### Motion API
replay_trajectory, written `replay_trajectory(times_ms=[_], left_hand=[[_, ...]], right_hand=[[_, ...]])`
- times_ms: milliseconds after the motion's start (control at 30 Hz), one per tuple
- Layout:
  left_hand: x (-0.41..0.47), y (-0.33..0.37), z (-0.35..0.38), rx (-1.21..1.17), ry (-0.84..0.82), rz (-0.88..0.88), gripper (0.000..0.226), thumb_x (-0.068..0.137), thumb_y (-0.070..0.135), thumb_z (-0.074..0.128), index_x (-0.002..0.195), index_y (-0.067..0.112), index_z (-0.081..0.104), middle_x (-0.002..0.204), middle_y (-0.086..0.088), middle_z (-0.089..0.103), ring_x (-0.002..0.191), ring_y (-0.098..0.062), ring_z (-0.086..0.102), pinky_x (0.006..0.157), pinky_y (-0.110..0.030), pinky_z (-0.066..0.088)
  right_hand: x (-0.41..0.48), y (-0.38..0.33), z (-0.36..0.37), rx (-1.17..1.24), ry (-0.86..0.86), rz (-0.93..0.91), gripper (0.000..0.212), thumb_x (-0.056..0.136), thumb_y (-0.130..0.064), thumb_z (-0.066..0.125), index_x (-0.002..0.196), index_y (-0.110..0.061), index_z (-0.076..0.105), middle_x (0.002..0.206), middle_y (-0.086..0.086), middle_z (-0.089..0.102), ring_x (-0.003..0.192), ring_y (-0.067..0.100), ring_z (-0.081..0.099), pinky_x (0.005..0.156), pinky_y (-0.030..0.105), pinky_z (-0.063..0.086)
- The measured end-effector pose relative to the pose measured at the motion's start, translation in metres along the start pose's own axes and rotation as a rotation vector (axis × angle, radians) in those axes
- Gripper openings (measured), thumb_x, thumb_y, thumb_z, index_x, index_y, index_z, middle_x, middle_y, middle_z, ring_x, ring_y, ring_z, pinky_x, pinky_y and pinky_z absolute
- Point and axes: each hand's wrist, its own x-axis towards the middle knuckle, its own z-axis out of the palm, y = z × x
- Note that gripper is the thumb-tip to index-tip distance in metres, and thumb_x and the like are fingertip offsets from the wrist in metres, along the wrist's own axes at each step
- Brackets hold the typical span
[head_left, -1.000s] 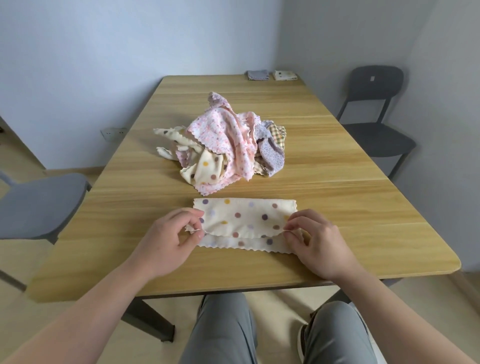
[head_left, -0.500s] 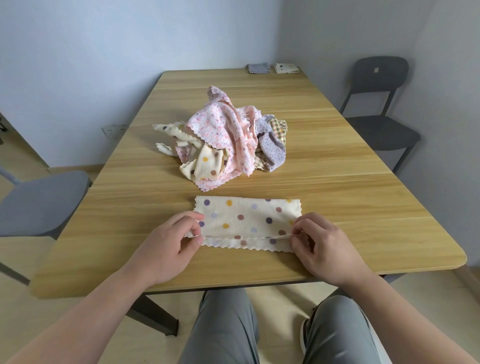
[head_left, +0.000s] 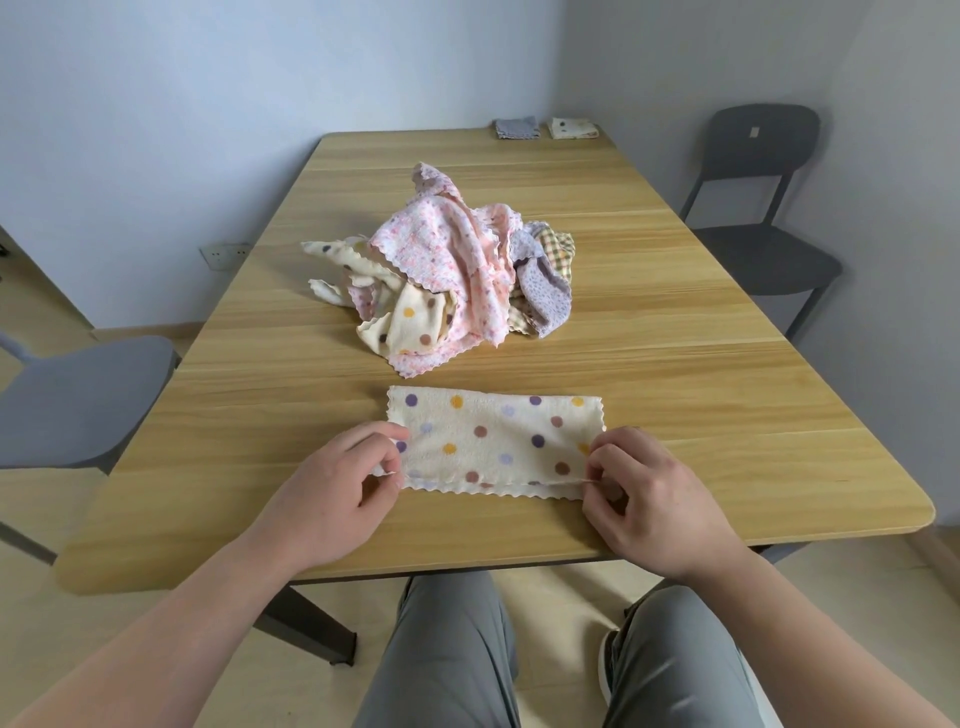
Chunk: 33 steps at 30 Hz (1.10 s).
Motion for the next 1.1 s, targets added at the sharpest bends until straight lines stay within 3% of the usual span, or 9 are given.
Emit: replay_trajectory(times_ms=[100, 200, 267, 467, 567, 633, 733, 800, 1100], left_hand=[[0.000, -0.006, 0.003, -0.005, 0.017, 0.020, 0.014, 0.097, 0.019, 0.064, 0.087, 0.023, 0.055, 0.134, 0.025, 0.052, 0.062, 0.010, 0.053, 0.071, -0.030, 0.052], [0.002, -0.012, 0.005, 0.037, 0.047, 0.098, 0.011, 0.097, 0.029, 0.058, 0.086, 0.028, 0.057, 0.130, 0.024, 0.056, 0.117, 0.013, 0.050, 0.099, -0.027, 0.047], [0.003, -0.014, 0.005, 0.091, 0.068, 0.134, 0.013, 0.094, 0.037, 0.052, 0.084, 0.031, 0.057, 0.126, 0.025, 0.060, 0.132, 0.003, 0.044, 0.107, -0.030, 0.039], [0.012, 0.003, 0.004, 0.137, 0.216, 0.127, 0.020, 0.093, 0.047, 0.051, 0.084, 0.031, 0.058, 0.119, 0.018, 0.065, 0.129, -0.009, 0.049, 0.108, -0.028, 0.026], [0.034, 0.029, 0.012, 0.101, 0.239, 0.138, 0.027, 0.099, 0.036, 0.044, 0.107, 0.023, 0.066, 0.130, 0.008, 0.063, 0.135, -0.011, 0.045, 0.115, -0.022, 0.022], [0.051, 0.049, 0.021, 0.120, 0.155, 0.091, 0.036, 0.103, 0.029, 0.042, 0.133, 0.019, 0.060, 0.146, 0.005, 0.052, 0.143, -0.013, 0.036, 0.122, -0.029, 0.022], [0.069, 0.062, 0.042, 0.168, -0.016, -0.030, 0.051, 0.107, 0.031, 0.033, 0.157, 0.021, 0.030, 0.166, 0.004, 0.024, 0.155, -0.013, 0.013, 0.127, -0.034, 0.010], [0.072, 0.057, 0.053, 0.247, -0.124, -0.098, 0.058, 0.108, 0.041, 0.021, 0.162, 0.022, 0.011, 0.170, 0.005, 0.008, 0.156, -0.013, 0.000, 0.128, -0.036, 0.003], [0.065, 0.031, 0.047, 0.312, -0.257, -0.190, 0.061, 0.105, 0.055, 0.004, 0.160, 0.034, -0.010, 0.167, 0.010, -0.019, 0.152, -0.012, -0.024, 0.125, -0.042, -0.012]], right_hand=[[0.000, 0.000, 0.000, 0.008, 0.017, 0.002, 0.015, 0.090, -0.023, 0.062, 0.082, -0.009, 0.062, 0.098, 0.000, 0.058, 0.089, 0.020, 0.057, 0.070, 0.033, 0.051], [0.001, 0.001, 0.000, 0.007, 0.020, 0.012, 0.025, 0.093, -0.031, 0.063, 0.081, -0.010, 0.063, 0.095, -0.001, 0.058, 0.089, 0.020, 0.057, 0.072, 0.030, 0.049], [0.002, 0.002, 0.000, -0.025, -0.003, -0.004, 0.024, 0.094, -0.031, 0.063, 0.079, -0.012, 0.062, 0.090, -0.003, 0.058, 0.084, 0.020, 0.054, 0.073, 0.032, 0.049], [0.015, -0.012, -0.004, -0.198, 0.066, 0.046, 0.015, 0.086, -0.031, 0.067, 0.079, -0.019, 0.065, 0.094, -0.007, 0.063, 0.085, 0.023, 0.053, 0.070, 0.039, 0.040], [0.040, -0.026, 0.004, -0.188, 0.070, 0.034, 0.013, 0.090, -0.026, 0.063, 0.091, -0.015, 0.070, 0.102, -0.001, 0.066, 0.095, 0.028, 0.059, 0.075, 0.042, 0.048], [0.057, -0.036, 0.018, -0.161, -0.038, 0.084, 0.030, 0.094, -0.026, 0.051, 0.111, -0.010, 0.071, 0.117, 0.008, 0.068, 0.113, 0.034, 0.061, 0.091, 0.046, 0.052], [0.068, -0.045, 0.041, -0.111, -0.314, 0.194, 0.071, 0.096, -0.045, 0.017, 0.147, -0.007, 0.049, 0.153, 0.014, 0.047, 0.148, 0.033, 0.035, 0.121, 0.044, 0.030], [0.066, -0.045, 0.050, -0.116, -0.429, 0.271, 0.086, 0.090, -0.056, -0.003, 0.159, -0.013, 0.026, 0.167, 0.005, 0.022, 0.156, 0.024, 0.011, 0.127, 0.038, 0.009], [0.064, -0.029, 0.035, -0.235, -0.586, 0.407, 0.061, 0.106, -0.051, 0.006, 0.162, -0.029, -0.002, 0.169, -0.011, -0.009, 0.154, 0.016, -0.017, 0.124, 0.039, -0.010]])
